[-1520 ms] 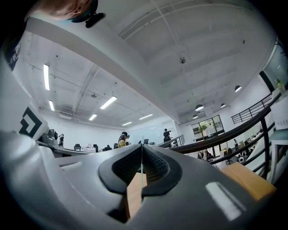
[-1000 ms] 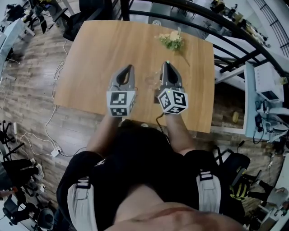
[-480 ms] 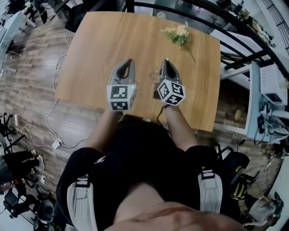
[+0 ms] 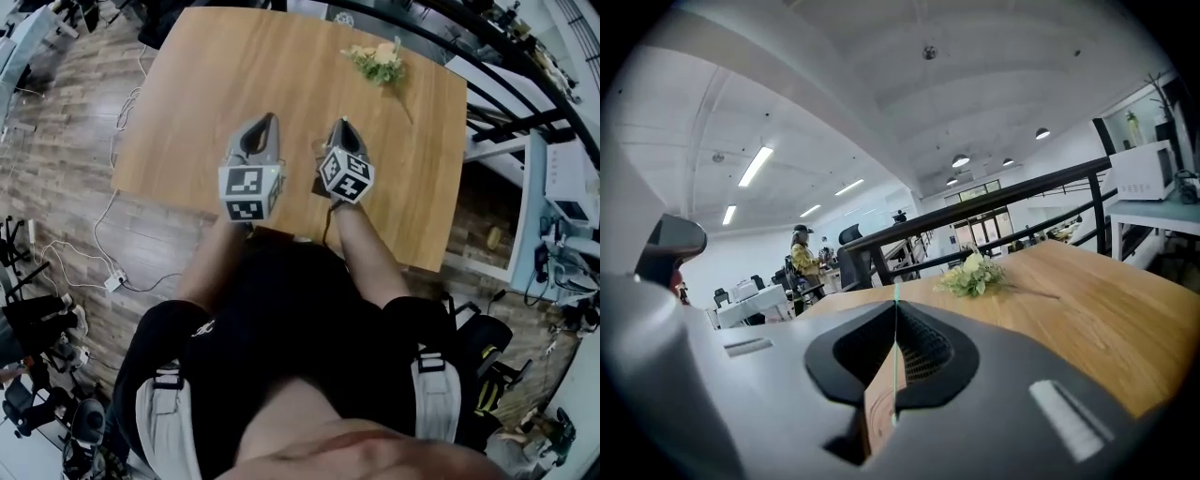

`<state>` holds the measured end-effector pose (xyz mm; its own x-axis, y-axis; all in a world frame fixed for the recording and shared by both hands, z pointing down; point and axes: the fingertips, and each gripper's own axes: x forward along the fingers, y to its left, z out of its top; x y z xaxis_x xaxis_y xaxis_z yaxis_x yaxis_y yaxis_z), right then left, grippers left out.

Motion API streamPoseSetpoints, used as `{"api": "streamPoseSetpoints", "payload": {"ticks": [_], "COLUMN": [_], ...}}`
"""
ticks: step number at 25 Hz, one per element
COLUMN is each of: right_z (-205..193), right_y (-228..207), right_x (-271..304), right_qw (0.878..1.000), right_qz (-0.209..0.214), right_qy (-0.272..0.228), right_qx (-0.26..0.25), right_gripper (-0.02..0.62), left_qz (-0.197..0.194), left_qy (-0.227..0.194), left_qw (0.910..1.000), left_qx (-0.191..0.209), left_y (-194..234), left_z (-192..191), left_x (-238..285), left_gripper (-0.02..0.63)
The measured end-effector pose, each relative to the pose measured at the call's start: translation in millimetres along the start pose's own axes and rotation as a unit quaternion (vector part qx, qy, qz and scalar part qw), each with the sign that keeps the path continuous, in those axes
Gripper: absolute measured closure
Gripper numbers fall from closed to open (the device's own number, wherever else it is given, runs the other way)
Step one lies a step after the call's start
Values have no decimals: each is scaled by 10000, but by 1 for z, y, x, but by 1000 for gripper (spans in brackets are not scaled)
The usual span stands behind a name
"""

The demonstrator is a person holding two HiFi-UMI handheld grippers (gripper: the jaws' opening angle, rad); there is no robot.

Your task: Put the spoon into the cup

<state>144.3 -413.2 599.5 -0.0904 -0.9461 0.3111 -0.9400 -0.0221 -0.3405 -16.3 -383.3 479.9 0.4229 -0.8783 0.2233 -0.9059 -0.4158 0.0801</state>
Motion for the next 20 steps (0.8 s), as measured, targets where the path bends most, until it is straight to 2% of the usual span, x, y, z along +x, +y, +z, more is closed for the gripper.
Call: {"api": "streamPoseSetpoints", "payload": {"ticks": [10,15,20], "right_z": [-25,-47,-62], "right_y": [-4,-12,-20], "right_x": [15,16,16], "right_qw": [9992,9956,9927], "right_qz": [-180,-300,-610], "right_qy": [321,644,692], "right_qx": [134,603,771], "right_gripper": [593,592,592], "left_qz": [51,94,74], "left_qy": [76,66,33], "left_qw": [9999,9999,9999], "left_qx": [93,117,95], "left_y": [9,11,16], "left_z": [0,-2,-1], "left_x": [-1,-3,-6], "left_gripper": [594,594,594]}}
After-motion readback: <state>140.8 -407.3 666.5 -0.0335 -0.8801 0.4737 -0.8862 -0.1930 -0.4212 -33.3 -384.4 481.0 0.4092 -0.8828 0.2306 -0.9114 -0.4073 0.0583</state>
